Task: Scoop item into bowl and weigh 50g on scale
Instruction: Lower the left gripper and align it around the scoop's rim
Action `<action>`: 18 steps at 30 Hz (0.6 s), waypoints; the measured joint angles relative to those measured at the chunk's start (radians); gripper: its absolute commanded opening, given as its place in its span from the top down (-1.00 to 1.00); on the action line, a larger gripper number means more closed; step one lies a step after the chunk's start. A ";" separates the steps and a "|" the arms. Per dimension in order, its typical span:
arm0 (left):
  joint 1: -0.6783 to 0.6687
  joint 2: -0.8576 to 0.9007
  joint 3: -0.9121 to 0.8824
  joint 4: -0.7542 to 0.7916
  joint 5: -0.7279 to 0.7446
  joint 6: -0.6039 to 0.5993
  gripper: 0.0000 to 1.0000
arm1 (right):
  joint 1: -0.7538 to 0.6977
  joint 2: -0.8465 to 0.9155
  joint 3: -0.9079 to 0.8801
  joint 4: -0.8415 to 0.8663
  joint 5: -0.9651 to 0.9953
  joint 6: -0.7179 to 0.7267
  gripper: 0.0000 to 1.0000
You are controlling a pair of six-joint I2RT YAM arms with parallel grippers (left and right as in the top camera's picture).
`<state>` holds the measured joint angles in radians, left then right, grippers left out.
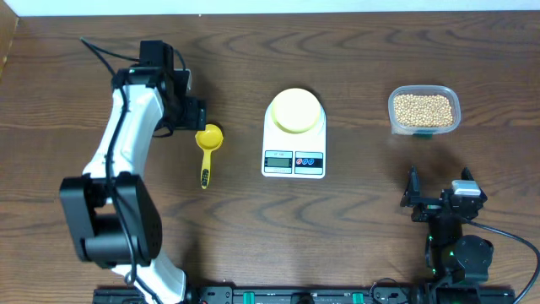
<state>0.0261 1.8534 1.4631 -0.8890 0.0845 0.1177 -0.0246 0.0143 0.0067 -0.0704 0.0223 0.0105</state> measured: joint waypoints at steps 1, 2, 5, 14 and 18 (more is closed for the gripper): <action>0.000 0.006 0.000 0.001 0.000 0.001 -0.68 | 0.000 0.000 0.000 0.000 0.000 0.000 -0.98; 0.000 0.013 0.000 0.000 0.000 0.003 -0.68 | 0.000 0.000 0.000 0.000 0.000 0.000 -0.99; 0.000 0.016 0.000 0.010 0.000 0.010 -0.68 | 0.000 0.000 0.000 0.000 0.000 0.000 -0.98; 0.000 0.016 0.002 0.059 0.000 0.014 -0.68 | 0.000 0.000 0.000 0.000 0.000 0.000 -0.99; 0.000 0.016 0.002 0.072 0.000 0.014 -0.68 | 0.000 0.000 0.000 0.000 0.000 0.000 -0.98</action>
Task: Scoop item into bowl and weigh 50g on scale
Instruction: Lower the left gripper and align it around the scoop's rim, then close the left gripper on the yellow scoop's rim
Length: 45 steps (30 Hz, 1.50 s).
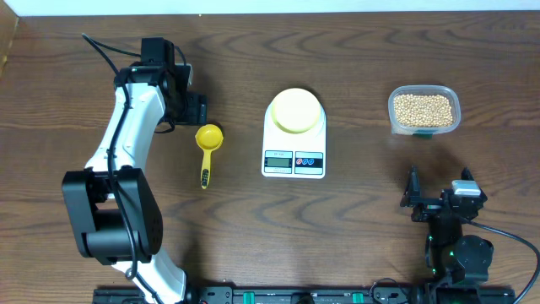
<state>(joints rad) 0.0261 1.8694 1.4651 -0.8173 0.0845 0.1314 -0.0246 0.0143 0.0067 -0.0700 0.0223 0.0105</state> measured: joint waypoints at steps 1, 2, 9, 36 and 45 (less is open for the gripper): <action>0.000 0.000 0.000 -0.001 0.000 0.000 -0.68 | 0.000 0.000 0.000 0.000 0.000 0.000 -0.98; 0.000 0.000 0.000 -0.004 0.000 0.000 -0.68 | 0.000 0.000 0.000 0.000 0.000 0.000 -0.99; 0.000 0.000 -0.001 -0.011 0.000 0.000 -0.68 | 0.000 0.000 0.000 0.000 0.000 0.000 -0.99; 0.000 0.000 -0.137 0.124 0.000 0.001 -0.68 | 0.000 0.000 0.000 0.000 0.000 0.000 -0.99; 0.000 0.074 -0.137 0.149 0.000 0.047 -0.68 | 0.000 0.000 0.000 0.000 0.000 0.000 -0.99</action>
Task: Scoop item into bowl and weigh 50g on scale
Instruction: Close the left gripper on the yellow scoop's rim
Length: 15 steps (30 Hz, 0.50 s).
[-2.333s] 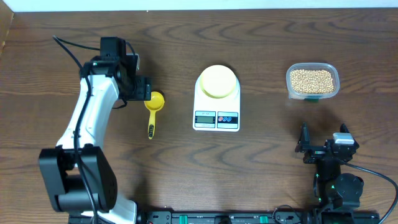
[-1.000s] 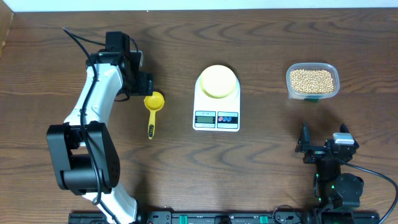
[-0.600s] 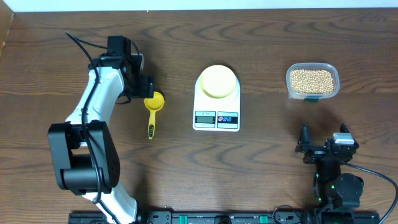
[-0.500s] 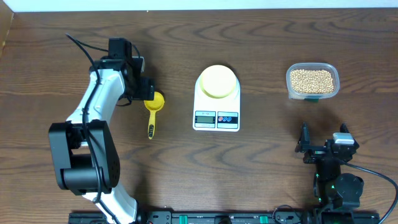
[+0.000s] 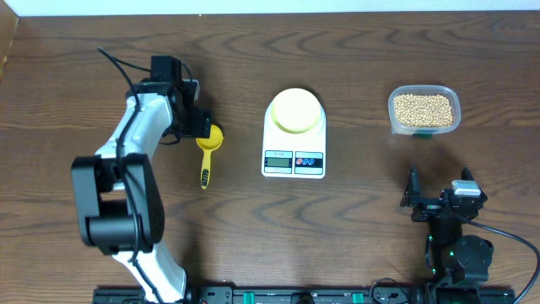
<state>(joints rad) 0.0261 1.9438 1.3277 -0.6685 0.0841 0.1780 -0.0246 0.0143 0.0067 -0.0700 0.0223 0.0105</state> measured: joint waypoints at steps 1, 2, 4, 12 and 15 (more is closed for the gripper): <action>0.000 0.019 0.000 0.000 0.000 0.010 -0.68 | 0.000 0.000 0.000 0.000 0.000 0.000 -0.98; 0.000 0.028 0.000 0.001 0.000 0.015 -0.68 | 0.000 0.000 0.000 0.000 0.000 0.000 -0.99; 0.000 0.045 -0.001 0.011 0.000 0.029 -0.68 | 0.000 0.000 0.000 0.000 0.000 0.000 -0.99; 0.000 0.048 -0.002 0.031 0.000 0.060 -0.68 | 0.000 0.000 0.000 0.000 0.000 0.000 -0.99; 0.000 0.048 -0.002 0.032 0.000 0.070 -0.67 | 0.000 0.000 0.000 0.000 0.000 0.000 -0.98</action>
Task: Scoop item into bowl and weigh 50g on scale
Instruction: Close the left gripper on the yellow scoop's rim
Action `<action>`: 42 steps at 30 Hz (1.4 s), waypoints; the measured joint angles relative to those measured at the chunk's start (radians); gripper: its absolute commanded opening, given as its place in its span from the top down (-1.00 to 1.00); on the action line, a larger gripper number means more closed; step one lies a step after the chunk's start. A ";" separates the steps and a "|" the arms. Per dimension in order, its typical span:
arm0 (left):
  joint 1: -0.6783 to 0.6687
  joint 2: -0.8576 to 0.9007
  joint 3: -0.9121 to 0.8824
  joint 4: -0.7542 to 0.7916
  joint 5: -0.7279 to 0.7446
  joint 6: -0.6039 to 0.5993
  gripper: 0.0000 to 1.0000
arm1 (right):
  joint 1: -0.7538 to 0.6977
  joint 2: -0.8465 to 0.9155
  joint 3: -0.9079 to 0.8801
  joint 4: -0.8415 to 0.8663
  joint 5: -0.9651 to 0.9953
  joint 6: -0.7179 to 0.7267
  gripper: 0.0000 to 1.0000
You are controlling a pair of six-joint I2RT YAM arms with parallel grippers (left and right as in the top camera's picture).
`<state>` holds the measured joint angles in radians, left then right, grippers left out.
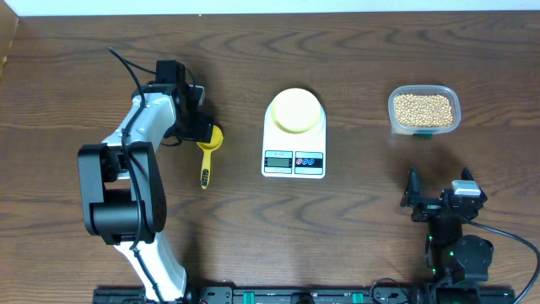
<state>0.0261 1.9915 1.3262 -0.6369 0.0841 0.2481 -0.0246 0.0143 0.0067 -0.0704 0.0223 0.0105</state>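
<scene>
A yellow scoop [207, 150] lies left of the scale, cup toward the back and handle pointing to the front. My left gripper [202, 130] hangs over the cup's left rim, covering part of it; its fingers look spread and hold nothing. The white scale [294, 156] stands mid-table with a pale yellow bowl [295, 111] on its platform. A clear tub of soybeans [423, 110] sits at the back right. My right gripper [413, 190] rests near the front right, fingers together, away from everything.
The left arm [139, 135] reaches from the front left edge up and across to the scoop. The right arm's base [456, 249] sits at the front right. Bare wooden table [354, 228] lies in front of the scale.
My left gripper has shifted slightly right and toward the front, further over the scoop's cup. The left arm's elbow has swung right. The scoop, scale, bowl and tub stay put.
At first my left gripper stood just behind and left of the scoop's cup. It stayed there a moment later. Then it was at the cup's left rim, and now it overlaps the rim more. The right arm has stayed parked throughout.
</scene>
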 measured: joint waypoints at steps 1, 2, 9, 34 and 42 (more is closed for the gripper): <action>0.000 0.000 0.000 0.000 0.000 0.004 -0.59 | 0.000 0.000 0.000 0.000 0.000 0.000 -0.98; 0.000 0.000 0.000 0.001 0.000 0.004 -0.43 | 0.000 0.000 0.000 0.000 0.000 0.000 -0.99; 0.000 0.000 0.000 0.011 0.000 0.018 0.33 | 0.000 0.000 0.000 0.000 0.000 0.000 -0.99; 0.000 0.000 0.000 0.014 0.000 0.019 0.85 | 0.000 0.000 0.000 0.000 0.000 0.000 -0.99; 0.000 0.000 0.000 0.008 0.000 0.019 0.85 | 0.000 0.000 0.000 0.000 0.000 0.000 -0.98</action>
<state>0.0261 1.9911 1.3262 -0.6285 0.0841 0.2668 -0.0246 0.0143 0.0067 -0.0700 0.0223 0.0105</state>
